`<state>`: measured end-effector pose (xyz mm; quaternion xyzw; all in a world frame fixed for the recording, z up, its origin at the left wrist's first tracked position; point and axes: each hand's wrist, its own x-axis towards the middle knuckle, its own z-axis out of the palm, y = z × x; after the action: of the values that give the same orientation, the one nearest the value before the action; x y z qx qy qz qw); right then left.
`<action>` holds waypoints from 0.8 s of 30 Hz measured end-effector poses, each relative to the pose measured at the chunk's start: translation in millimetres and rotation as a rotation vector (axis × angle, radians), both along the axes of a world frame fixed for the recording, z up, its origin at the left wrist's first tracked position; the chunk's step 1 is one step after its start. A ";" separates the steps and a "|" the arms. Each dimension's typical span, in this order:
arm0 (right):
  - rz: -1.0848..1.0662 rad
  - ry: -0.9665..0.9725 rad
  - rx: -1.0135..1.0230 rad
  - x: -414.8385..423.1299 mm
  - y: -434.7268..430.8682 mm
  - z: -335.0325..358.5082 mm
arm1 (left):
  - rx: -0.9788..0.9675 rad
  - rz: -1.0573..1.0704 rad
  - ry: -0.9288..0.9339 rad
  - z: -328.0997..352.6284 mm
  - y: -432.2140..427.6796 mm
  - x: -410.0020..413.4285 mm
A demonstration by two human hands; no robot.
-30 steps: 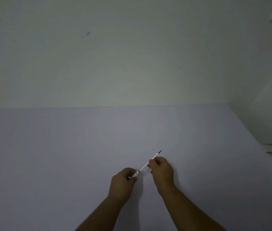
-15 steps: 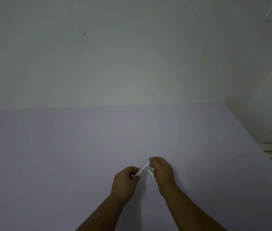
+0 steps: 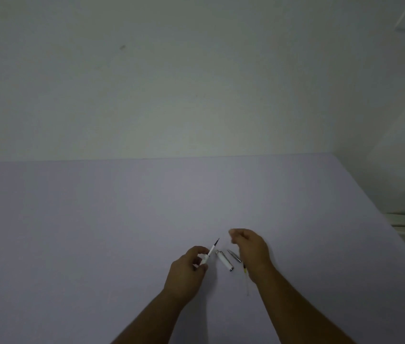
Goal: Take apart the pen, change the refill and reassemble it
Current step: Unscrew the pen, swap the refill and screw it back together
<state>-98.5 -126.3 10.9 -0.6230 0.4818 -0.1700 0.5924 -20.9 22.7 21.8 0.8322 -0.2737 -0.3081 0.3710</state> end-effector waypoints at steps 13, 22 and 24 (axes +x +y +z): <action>0.554 0.722 -0.632 0.0 -16.2 -43.3 | 0.023 -0.006 -0.009 -4.3 5.9 8.5; 0.105 0.114 -0.162 12.8 -11.4 -13.9 | 0.013 -0.011 -0.021 -1.5 5.0 10.1; 0.009 -0.069 0.027 16.1 -8.5 -5.3 | 0.013 -0.013 -0.029 -0.2 3.5 9.4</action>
<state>-82.4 -134.7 5.6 -0.6108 0.4603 -0.1821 0.6180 -11.5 26.2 21.7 0.8372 -0.2822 -0.3003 0.3595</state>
